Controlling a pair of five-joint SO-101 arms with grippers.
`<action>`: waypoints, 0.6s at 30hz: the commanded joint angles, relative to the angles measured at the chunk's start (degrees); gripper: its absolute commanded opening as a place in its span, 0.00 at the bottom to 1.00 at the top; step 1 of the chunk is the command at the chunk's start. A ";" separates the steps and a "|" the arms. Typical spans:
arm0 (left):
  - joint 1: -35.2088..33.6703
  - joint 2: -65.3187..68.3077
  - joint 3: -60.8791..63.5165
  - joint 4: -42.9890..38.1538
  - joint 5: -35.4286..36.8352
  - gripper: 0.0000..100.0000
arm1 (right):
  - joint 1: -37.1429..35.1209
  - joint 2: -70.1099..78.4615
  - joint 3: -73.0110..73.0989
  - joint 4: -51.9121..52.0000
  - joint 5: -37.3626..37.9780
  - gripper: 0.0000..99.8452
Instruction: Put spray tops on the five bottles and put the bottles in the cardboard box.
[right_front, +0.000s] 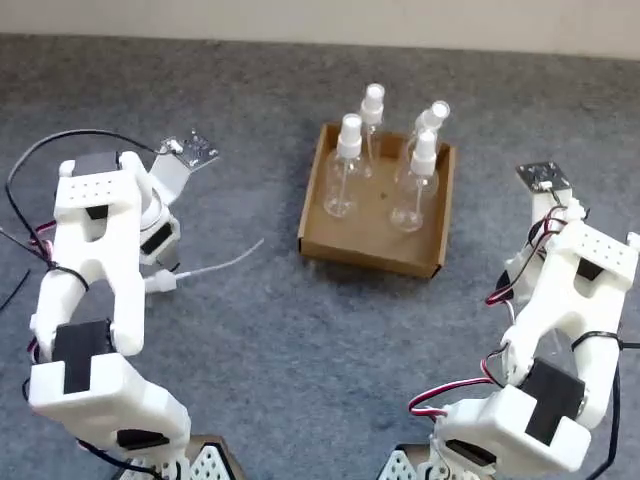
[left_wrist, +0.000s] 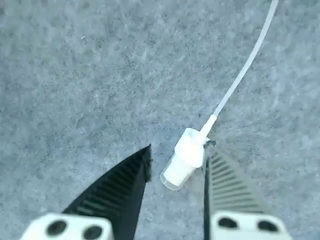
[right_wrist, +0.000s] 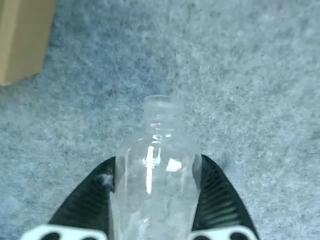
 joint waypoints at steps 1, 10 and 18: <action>-0.40 -2.59 -2.15 1.05 -5.63 0.15 | 0.22 -0.75 -0.57 -0.84 0.62 0.00; -0.40 -2.42 3.65 0.97 -24.09 0.15 | 0.22 -0.75 -0.75 -0.84 0.62 0.00; -0.40 -2.42 14.64 -10.37 -24.18 0.15 | 0.22 -0.75 -0.75 -0.84 0.44 0.00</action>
